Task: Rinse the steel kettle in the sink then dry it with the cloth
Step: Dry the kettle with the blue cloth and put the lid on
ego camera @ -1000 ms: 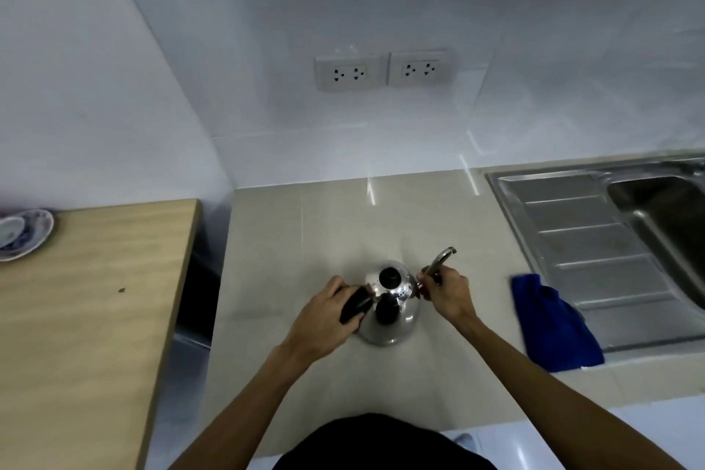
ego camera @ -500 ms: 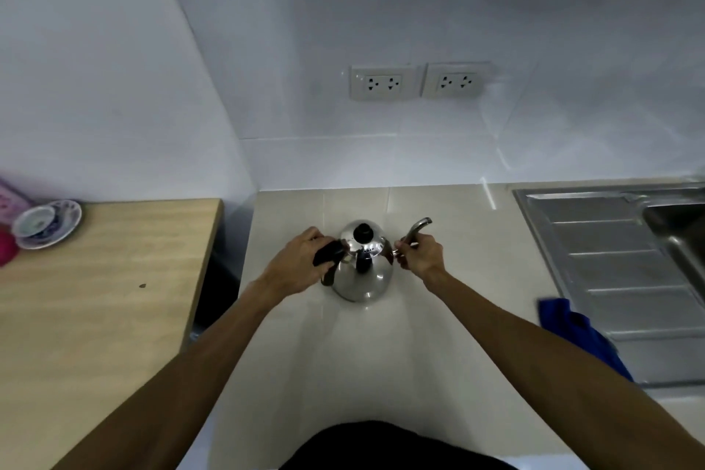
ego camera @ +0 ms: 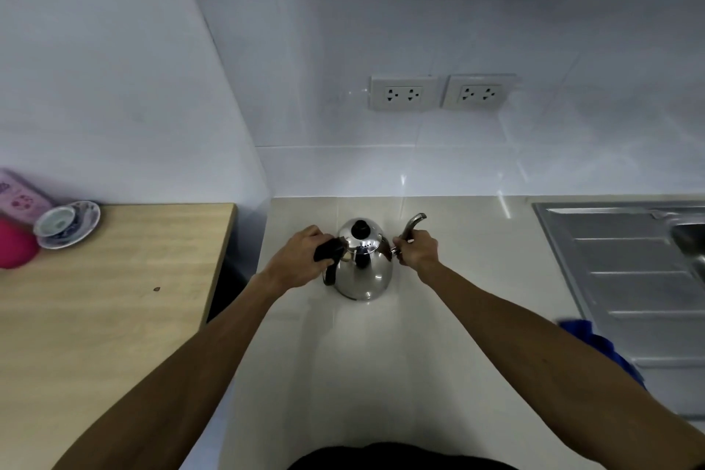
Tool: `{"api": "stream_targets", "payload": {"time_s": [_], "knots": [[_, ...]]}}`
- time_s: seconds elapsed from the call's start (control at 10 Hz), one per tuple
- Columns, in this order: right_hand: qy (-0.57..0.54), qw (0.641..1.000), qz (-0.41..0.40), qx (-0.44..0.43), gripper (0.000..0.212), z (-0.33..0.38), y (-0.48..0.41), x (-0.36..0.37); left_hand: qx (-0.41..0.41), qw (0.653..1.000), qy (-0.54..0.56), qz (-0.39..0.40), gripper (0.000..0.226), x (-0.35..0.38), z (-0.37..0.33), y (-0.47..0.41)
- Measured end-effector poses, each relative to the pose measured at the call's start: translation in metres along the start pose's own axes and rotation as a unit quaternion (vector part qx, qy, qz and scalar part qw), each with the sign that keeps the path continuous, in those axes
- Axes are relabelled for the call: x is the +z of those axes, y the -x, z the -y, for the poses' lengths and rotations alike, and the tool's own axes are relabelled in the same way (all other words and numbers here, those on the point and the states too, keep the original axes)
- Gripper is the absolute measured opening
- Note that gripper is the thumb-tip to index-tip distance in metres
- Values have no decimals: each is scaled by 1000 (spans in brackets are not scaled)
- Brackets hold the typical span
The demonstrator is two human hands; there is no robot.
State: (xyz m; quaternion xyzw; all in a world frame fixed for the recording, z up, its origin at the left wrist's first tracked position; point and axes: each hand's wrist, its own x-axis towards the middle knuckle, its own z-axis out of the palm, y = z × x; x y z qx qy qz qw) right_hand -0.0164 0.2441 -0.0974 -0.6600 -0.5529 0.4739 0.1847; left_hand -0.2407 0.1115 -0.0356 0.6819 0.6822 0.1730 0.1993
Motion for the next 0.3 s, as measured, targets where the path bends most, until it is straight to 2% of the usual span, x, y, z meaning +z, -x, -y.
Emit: {"api": "stream_targets", "payload": {"time_s": [0.2,0.3], "knots": [[-6,999,34,5,32,1,3,-8,-16,999,-21,18,40,-1,-2,3],[76,994,82,-22,61,1,13,-27,-44,997,-46,54,53,-14,-11,5]]}}
